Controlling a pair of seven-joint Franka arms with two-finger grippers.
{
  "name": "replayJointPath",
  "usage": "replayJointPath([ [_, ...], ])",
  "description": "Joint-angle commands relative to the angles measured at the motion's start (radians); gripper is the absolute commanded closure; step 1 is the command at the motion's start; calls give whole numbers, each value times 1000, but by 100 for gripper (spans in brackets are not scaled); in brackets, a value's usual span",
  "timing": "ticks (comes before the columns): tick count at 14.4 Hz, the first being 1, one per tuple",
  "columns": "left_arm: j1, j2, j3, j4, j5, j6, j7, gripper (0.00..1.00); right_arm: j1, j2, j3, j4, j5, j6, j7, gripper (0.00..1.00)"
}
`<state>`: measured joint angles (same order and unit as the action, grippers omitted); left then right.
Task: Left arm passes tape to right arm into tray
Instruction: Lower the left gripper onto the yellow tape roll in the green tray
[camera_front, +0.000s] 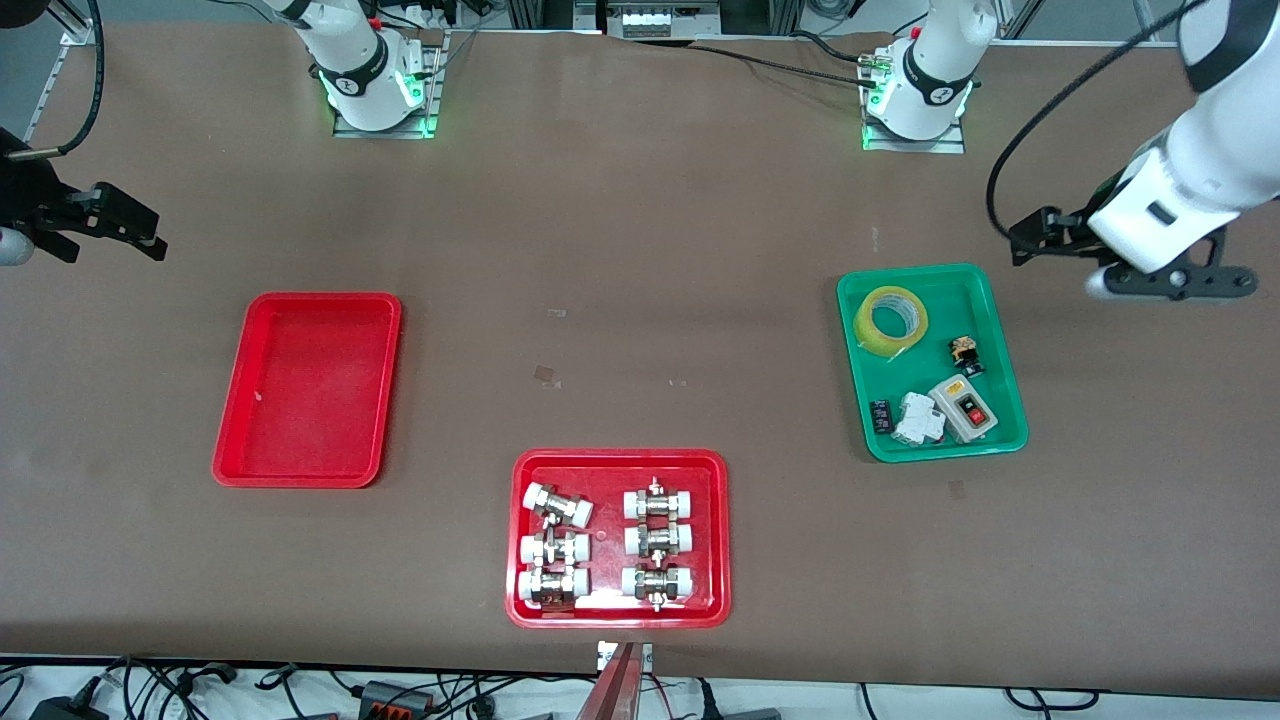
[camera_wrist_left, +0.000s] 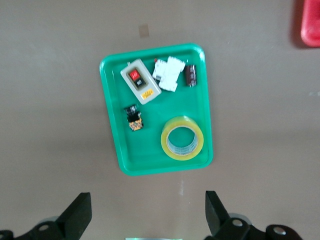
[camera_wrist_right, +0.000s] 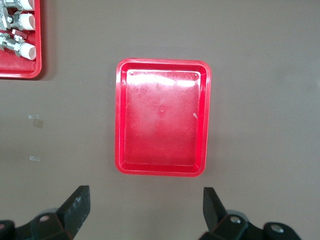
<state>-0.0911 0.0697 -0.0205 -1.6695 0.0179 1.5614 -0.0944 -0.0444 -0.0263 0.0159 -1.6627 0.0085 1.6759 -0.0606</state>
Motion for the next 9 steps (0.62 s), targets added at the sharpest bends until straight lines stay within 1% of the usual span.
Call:
replayJointPath([
  [1, -7, 125, -7, -64, -3, 75, 10, 0, -6, -1, 6, 0, 7, -15, -19, 0],
  [3, -7, 128, -22, -171, -3, 146, 1, 0, -6, 11, 7, 1, 7, -15, -54, 0],
  [4, -7, 128, -24, -238, -1, 205, 1, 0, -6, 13, 7, 4, 5, -15, -58, 0],
  [5, -4, 128, -25, -318, -1, 285, 1, 0, -6, 14, 7, 4, 7, -13, -50, 0],
  [7, 7, 131, -27, -488, -3, 498, 1, 0, -11, 14, 6, 1, 7, -15, -48, 0],
  [8, 4, 156, -27, -531, -3, 576, 1, 0, -11, 17, 6, 0, 7, -15, -48, 0],
  [9, -2, 189, -27, -539, -3, 612, -1, 0, -9, 23, 7, 1, 7, -15, -57, 0],
])
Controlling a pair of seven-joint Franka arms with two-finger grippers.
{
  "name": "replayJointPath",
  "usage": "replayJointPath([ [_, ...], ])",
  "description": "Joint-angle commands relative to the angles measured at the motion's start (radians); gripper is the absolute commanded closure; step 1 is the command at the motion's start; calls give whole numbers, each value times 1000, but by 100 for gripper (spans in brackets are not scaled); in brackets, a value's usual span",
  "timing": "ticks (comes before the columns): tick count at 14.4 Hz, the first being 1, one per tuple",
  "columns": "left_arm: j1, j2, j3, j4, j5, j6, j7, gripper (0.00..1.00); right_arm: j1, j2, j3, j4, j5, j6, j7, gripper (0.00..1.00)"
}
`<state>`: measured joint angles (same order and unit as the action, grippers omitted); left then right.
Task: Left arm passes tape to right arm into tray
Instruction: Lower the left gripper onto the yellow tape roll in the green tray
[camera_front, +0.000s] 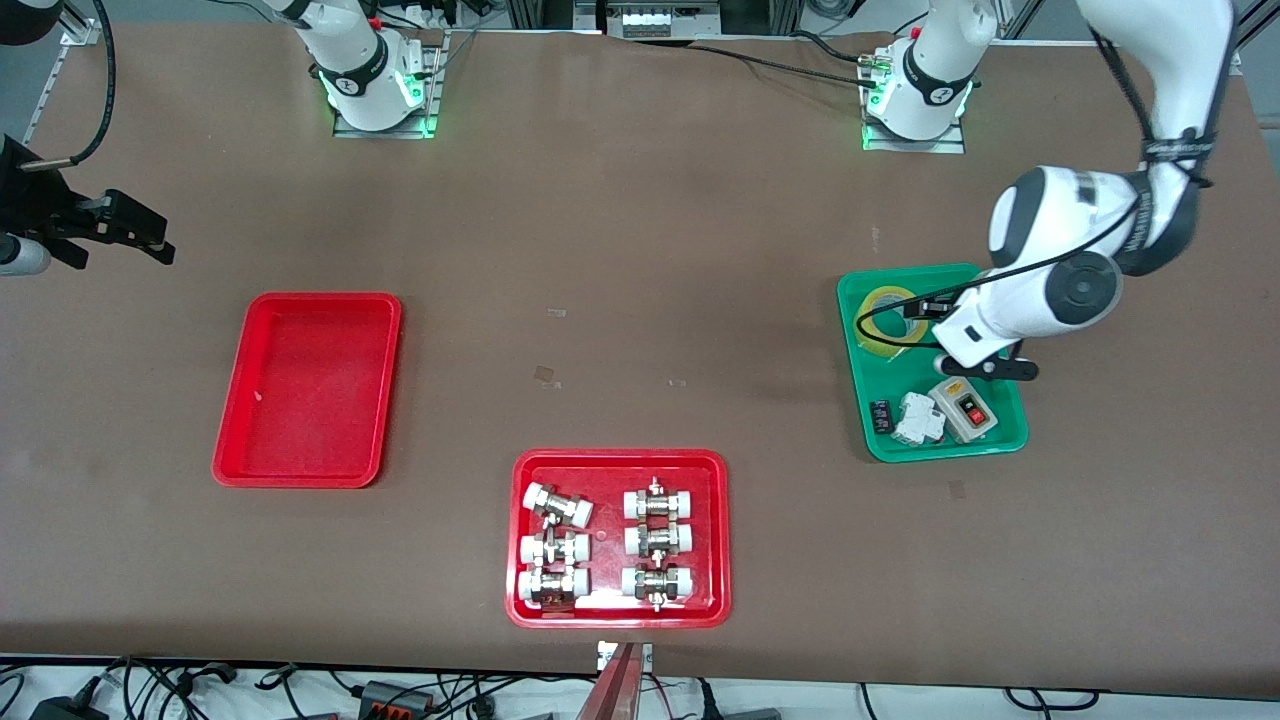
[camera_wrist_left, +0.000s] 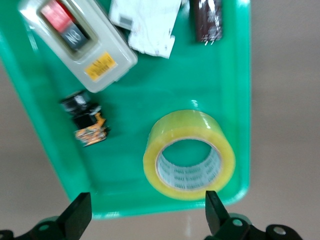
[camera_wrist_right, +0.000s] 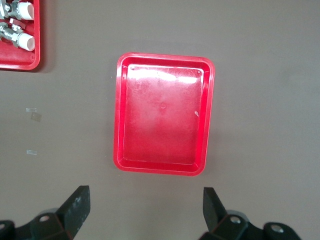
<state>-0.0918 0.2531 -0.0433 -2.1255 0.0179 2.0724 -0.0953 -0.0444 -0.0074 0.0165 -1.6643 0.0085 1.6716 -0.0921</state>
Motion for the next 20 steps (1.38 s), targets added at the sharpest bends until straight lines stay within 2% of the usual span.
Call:
replayJointPath([
  [1, 4, 44, -4, -76, -3, 116, 2, 0, -6, 4, 5, 3, 7, -10, -26, 0],
  [6, 9, 81, -4, -82, -3, 173, 3, 2, -15, 4, 3, 3, 7, -10, -20, 0],
  [9, 12, 91, -4, -82, -3, 178, 17, 38, -14, 4, 3, 2, 7, -12, -18, 0],
  [11, 15, 88, -4, -85, -1, 179, 17, 55, -14, 4, 3, 1, 7, -12, -18, 0],
  [14, 17, 80, -4, -128, -1, 239, 17, 65, -14, 6, 3, 1, 7, -10, -17, 0],
  [16, 18, 71, -4, -155, -3, 273, 17, 89, -14, 6, 3, 0, 7, -10, -17, 0],
  [17, 26, 69, -4, -155, -3, 270, 16, 95, -15, 9, 3, 0, 7, -10, -17, 0],
  [19, 64, 14, -7, -151, -3, 233, 16, 96, -15, 10, 3, 0, 7, -12, -17, 0],
  [20, 63, -24, -7, -131, -3, 165, 8, 99, -14, 10, 3, -2, 7, -12, -17, 0],
])
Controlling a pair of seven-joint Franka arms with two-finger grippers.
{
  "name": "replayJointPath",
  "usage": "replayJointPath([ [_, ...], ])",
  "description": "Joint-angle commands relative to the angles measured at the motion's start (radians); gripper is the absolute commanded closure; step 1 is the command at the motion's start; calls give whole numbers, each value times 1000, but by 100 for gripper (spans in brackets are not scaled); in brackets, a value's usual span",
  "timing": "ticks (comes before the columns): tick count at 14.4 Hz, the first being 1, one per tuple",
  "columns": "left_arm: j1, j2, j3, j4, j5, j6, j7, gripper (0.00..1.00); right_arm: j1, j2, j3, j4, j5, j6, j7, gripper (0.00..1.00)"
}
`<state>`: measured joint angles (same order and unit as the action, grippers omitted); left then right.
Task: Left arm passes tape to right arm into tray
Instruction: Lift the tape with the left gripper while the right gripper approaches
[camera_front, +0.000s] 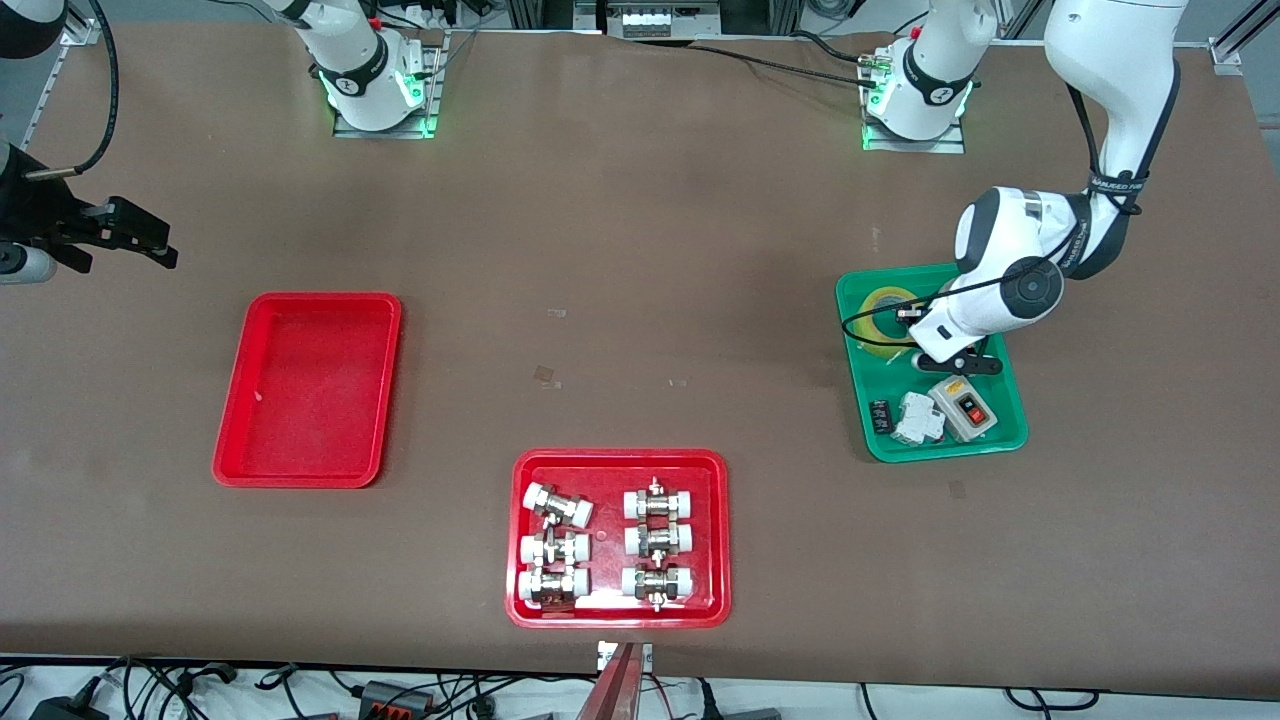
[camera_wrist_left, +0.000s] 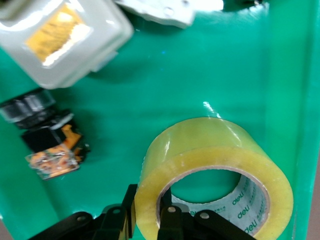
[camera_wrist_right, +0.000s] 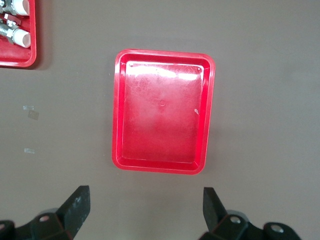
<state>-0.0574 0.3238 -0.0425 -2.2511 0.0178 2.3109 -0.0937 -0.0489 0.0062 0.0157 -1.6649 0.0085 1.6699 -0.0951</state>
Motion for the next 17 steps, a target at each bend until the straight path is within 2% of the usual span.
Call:
replayJointPath([
  [1, 18, -141, -8, 40, -2, -175, -1, 99, -11, -3, 4, 0, 7, -10, -14, 0],
  [5, 7, -198, -30, 318, -4, -541, 17, 99, -9, -3, 4, 0, 7, -10, -14, 0],
  [6, 7, -201, -64, 387, -15, -617, 17, 99, -6, -2, 4, -1, 5, -10, -23, 0],
  [7, 16, -212, -88, 424, -25, -636, 17, 99, -2, 4, 4, -1, 5, -16, -23, 0],
  [9, 1, -235, -97, 471, -172, -650, 14, 99, -2, 24, 7, -1, 17, -44, -23, 0],
  [10, -1, -218, -112, 528, -215, -650, 14, 99, 0, 44, 12, -1, 22, -44, -23, 0],
  [12, -5, -146, -141, 599, -290, -624, 9, 99, 47, 90, 18, 0, 24, -35, -26, 0],
  [14, -28, -53, -184, 636, -466, -549, -17, 99, 104, 135, 20, 2, 31, -16, -23, 0],
  [15, -45, -43, -188, 642, -514, -527, -55, 100, 122, 161, 23, 2, 83, 4, -24, 0],
  [17, -119, -5, -188, 666, -513, -426, -127, 99, 150, 208, 23, 2, 251, 34, -25, 0],
])
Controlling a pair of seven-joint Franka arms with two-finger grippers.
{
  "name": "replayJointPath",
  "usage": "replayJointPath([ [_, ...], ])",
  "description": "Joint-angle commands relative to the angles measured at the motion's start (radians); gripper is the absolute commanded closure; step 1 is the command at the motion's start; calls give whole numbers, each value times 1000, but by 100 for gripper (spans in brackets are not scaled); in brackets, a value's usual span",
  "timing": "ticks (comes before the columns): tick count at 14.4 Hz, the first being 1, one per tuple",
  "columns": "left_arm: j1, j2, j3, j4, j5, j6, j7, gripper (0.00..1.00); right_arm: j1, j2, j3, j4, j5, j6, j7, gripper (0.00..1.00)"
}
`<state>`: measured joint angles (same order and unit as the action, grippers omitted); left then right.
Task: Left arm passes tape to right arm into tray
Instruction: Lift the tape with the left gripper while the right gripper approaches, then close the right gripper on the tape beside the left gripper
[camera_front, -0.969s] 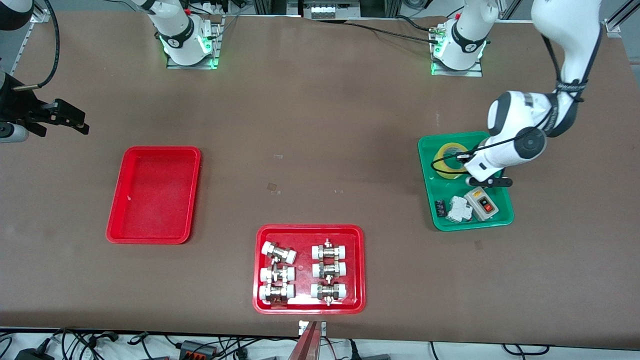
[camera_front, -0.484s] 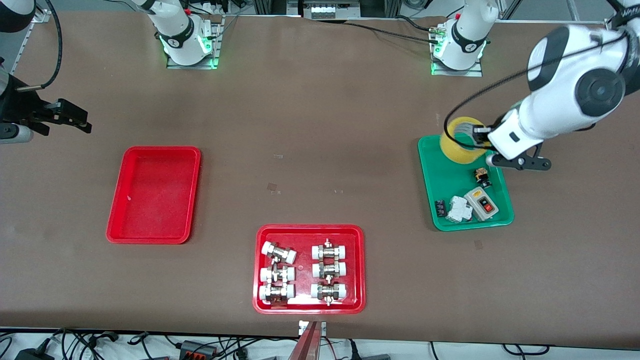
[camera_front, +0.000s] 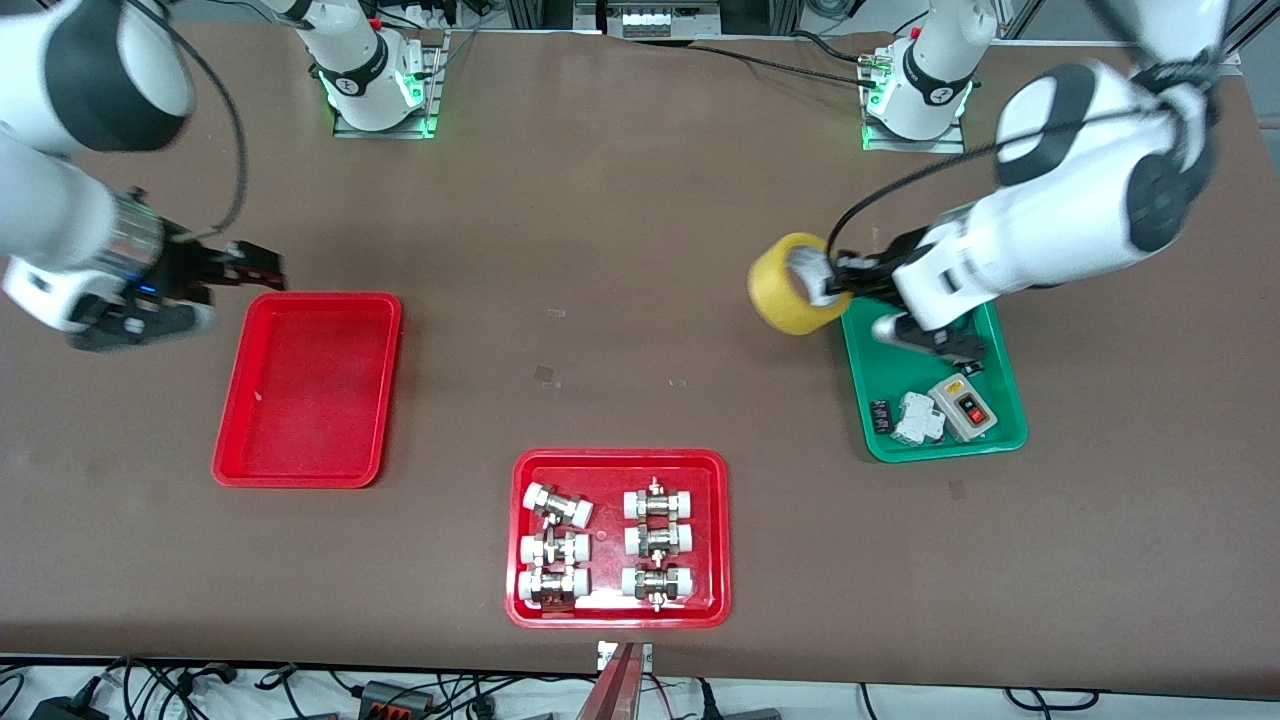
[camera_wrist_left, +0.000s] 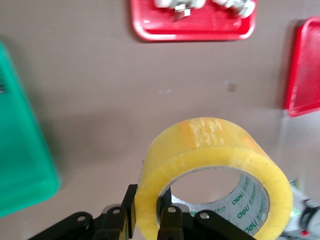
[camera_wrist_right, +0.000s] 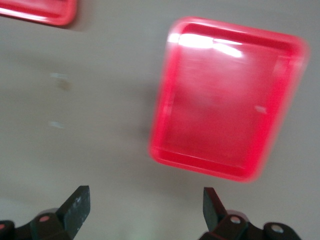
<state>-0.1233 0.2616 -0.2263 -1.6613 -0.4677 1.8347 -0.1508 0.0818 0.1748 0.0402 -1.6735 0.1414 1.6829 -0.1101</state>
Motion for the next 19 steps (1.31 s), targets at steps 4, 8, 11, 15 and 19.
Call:
replayJointPath([
  [4, -222, 247, -2, 135, -28, 436, -136, 99, 79, 115, -2, 17, 337, 112, -11, 0],
  [8, -262, 294, -1, 155, -25, 522, -151, 99, 151, 144, -2, 41, 469, 202, -127, 0],
  [11, -277, 326, -2, 152, -22, 633, -154, 99, 156, 198, -2, 55, 624, 207, -279, 0],
  [15, -296, 335, -2, 138, -23, 672, -170, 99, 188, 290, -2, 113, 713, 251, -417, 0],
  [19, -297, 335, -2, 132, -23, 672, -170, 97, 213, 360, 0, 175, 757, 267, -489, 0],
])
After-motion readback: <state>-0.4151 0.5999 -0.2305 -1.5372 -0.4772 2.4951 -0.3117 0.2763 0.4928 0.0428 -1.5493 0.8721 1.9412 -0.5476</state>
